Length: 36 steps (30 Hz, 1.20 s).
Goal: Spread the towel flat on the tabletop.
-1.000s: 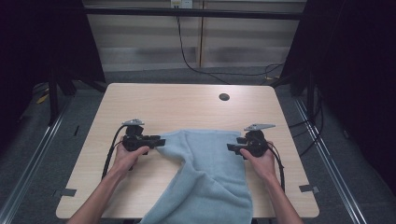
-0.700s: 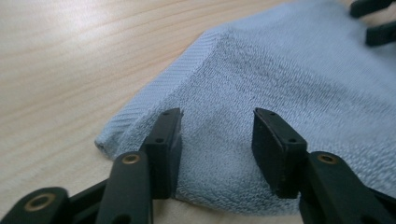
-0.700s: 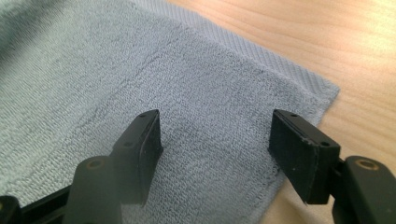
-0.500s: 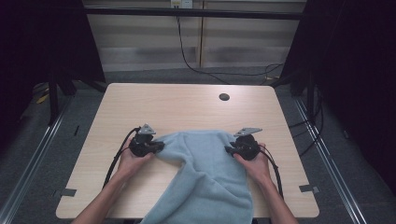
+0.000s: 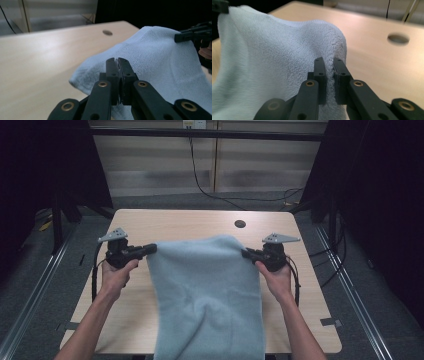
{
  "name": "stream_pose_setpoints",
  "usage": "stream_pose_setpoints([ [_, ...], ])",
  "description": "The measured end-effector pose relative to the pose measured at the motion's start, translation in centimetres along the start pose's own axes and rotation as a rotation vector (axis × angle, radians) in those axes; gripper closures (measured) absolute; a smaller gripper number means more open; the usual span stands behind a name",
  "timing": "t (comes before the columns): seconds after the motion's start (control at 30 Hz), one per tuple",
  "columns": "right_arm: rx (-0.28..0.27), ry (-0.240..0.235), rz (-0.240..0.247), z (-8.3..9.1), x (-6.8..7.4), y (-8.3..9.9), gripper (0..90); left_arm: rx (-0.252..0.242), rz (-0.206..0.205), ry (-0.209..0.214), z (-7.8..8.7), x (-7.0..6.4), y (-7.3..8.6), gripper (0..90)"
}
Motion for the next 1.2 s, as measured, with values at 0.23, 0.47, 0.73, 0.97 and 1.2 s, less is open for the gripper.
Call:
stream_pose_setpoints([
  [0.23,-0.023,0.051,0.011,-1.3,-1.6,-3.9,76.2,0.021,-0.018,-0.123,-1.9,2.8,-3.1,85.8],
  [0.47,0.042,0.113,0.005,-2.8,-3.2,-1.8,72.5,0.066,0.029,-0.142,-2.4,4.0,-1.1,65.6],
  [0.73,0.129,0.038,-0.018,-3.1,-2.6,1.8,59.5,0.159,0.029,-0.055,-3.3,1.9,3.6,64.4],
  [0.97,0.219,-0.031,-0.004,-4.6,-0.6,5.7,53.1,0.229,0.078,-0.046,-4.9,2.6,6.9,61.4],
  [1.2,0.273,-0.052,-0.014,-6.2,0.3,8.0,50.0,0.276,0.087,-0.086,-6.1,3.2,8.9,61.4],
])
Point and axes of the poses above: each handheld gripper's, and its own axes: z roughly backward along the jaws, y roughly out of its underside, x roughly to its left, the point moved 3 cm from there along -z, roughly forward along the jaws, and after that the axes turned 7 degrees about y, right-handed, at the moved point
